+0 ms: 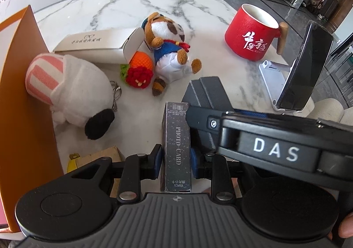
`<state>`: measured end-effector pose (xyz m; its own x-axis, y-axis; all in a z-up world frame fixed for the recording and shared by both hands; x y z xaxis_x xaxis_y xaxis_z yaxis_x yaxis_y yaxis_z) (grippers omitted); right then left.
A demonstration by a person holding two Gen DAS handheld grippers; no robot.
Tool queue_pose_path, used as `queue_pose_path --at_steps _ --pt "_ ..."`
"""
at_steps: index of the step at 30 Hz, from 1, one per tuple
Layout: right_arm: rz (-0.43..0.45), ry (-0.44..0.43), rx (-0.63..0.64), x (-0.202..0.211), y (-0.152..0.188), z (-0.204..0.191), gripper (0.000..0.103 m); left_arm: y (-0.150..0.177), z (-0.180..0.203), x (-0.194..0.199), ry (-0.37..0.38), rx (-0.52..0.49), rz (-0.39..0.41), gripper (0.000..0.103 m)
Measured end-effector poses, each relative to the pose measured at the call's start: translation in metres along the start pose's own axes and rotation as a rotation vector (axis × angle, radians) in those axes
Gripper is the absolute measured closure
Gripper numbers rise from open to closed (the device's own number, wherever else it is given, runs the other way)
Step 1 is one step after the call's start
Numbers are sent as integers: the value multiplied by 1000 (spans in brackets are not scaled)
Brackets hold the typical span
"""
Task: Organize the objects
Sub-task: 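Lift both held boxes and carry them over the orange box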
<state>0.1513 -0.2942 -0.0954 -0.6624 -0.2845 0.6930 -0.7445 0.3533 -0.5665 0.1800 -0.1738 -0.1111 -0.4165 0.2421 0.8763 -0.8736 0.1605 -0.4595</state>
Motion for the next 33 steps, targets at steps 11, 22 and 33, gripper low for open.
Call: queue_pose_path --at_steps 11,22,33 --pt "57 43 32 25 7 -5 60 6 -10 28 53 42 69 76" --pt "210 -73 49 100 -2 -68 60 15 -75 152 148 145 294 76" --pt "145 -272 215 72 2 -208 60 41 -190 184 28 392 340 76"
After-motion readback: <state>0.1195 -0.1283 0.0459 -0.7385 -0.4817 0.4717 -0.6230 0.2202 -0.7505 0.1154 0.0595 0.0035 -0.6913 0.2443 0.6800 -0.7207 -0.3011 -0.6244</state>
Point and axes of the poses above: each gripper's, at about its wrist camera, not at the fingertips, and x roughly against the way its jaws point, z to its right, y to its underside, the point moved 1 cm from there along -x, roughly the way its jaws point, and after that the axes turned 2 degrees about z, right-handed, at the moved point
